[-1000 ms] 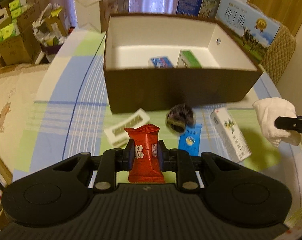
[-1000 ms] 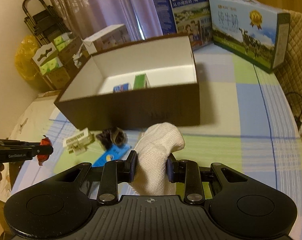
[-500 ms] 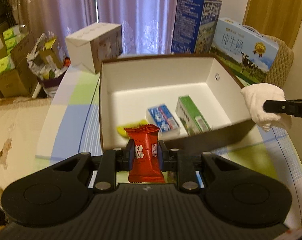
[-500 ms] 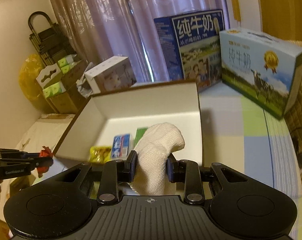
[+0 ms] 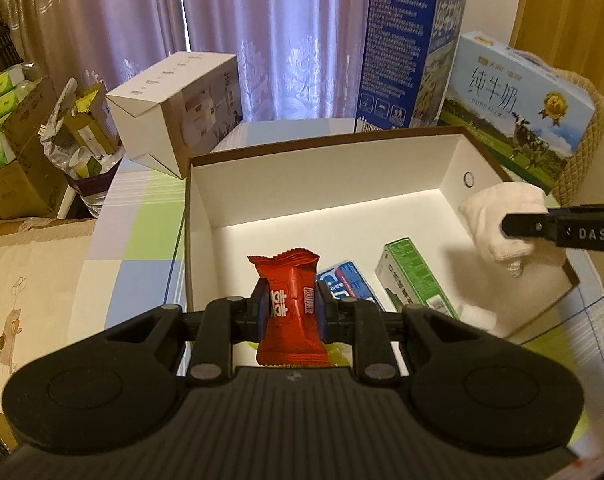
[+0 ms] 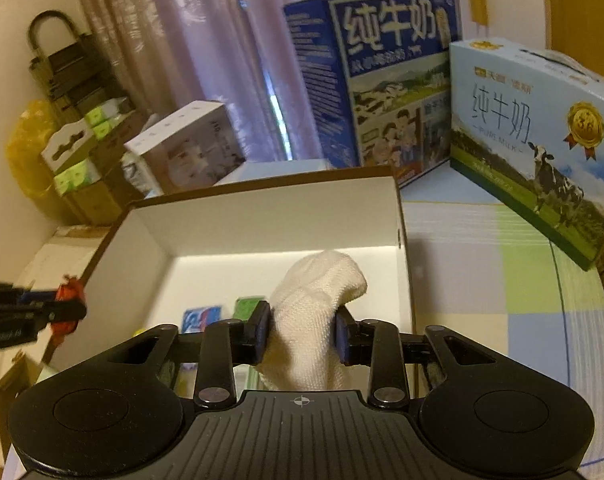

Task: Organize objects
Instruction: 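Carry packet and cloth into the brown box and open both tools, then withdraw both tools from the brown box back over the table items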

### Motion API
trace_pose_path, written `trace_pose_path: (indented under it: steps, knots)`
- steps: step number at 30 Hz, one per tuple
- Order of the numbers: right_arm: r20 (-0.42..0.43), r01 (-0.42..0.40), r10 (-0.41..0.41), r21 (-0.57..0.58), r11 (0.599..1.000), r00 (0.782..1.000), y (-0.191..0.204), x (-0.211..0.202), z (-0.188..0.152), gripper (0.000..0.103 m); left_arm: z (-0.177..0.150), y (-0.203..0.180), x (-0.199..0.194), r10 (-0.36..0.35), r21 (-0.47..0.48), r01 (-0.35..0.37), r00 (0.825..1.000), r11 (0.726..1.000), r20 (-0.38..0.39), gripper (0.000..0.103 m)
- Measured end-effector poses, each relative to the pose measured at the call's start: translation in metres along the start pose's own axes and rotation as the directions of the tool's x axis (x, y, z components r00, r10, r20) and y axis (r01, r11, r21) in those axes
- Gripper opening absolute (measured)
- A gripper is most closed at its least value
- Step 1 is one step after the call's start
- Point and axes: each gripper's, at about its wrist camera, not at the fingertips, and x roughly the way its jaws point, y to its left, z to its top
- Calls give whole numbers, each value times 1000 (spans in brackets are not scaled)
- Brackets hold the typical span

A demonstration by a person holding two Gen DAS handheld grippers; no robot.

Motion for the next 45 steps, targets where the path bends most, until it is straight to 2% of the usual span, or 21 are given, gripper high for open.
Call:
trace_pose_path:
  steps: [3, 14, 17, 19, 21, 25, 29, 33, 38, 41, 43, 45]
  knots:
    - [-1, 4, -4, 9, 1000, 1000, -6, 10, 4, 44, 4, 0, 15, 2, 8, -2, 1000, 1000, -24, 19]
    - [-31, 12, -12, 8, 1000, 999, -13, 20, -1, 44, 8, 6, 57, 31, 20, -29, 994, 999, -102, 20]
    - [-28, 17, -17, 8, 1000, 999, -13, 17, -2, 44, 12, 9, 59, 42, 17, -41, 995, 999, -91, 34]
    - [-26, 22, -21, 8, 1000, 999, -12, 13, -3, 44, 15, 10, 56, 52, 20, -51, 996, 999, -74, 44]
    - [-24, 25, -24, 8, 1000, 999, -10, 9, -4, 44, 16, 12, 51, 43, 16, -42, 997, 999, -64, 47]
    - [-42, 25, -25, 5, 1000, 999, -7, -1, -8, 44, 13, 14, 41, 42, 3, -42, 997, 999, -66, 58]
    - [-57, 24, -24, 7, 1000, 998, -3, -10, -16, 44, 6, 15, 28, 32, -15, -33, 997, 999, -71, 62]
    - [-65, 32, -31, 17, 999, 997, 0, -21, -23, 44, -4, 14, 11, 20, -29, -22, 997, 999, -70, 72]
    - [-58, 31, -29, 25, 999, 998, 5, -37, -30, 44, -15, 12, -12, 7, -40, -10, 998, 999, -60, 74]
    - [-55, 31, -29, 36, 999, 998, 8, -48, -35, 44, -22, 10, -25, 14, -52, -16, 999, 999, -53, 78]
    - [-53, 25, -22, 42, 999, 998, 11, -54, -40, 44, -27, 8, -33, 19, -60, -22, 998, 998, -51, 85]
    - [-55, 20, -18, 48, 999, 998, 13, -61, -45, 45, -32, 7, -41, 23, -65, -26, 999, 998, -47, 86]
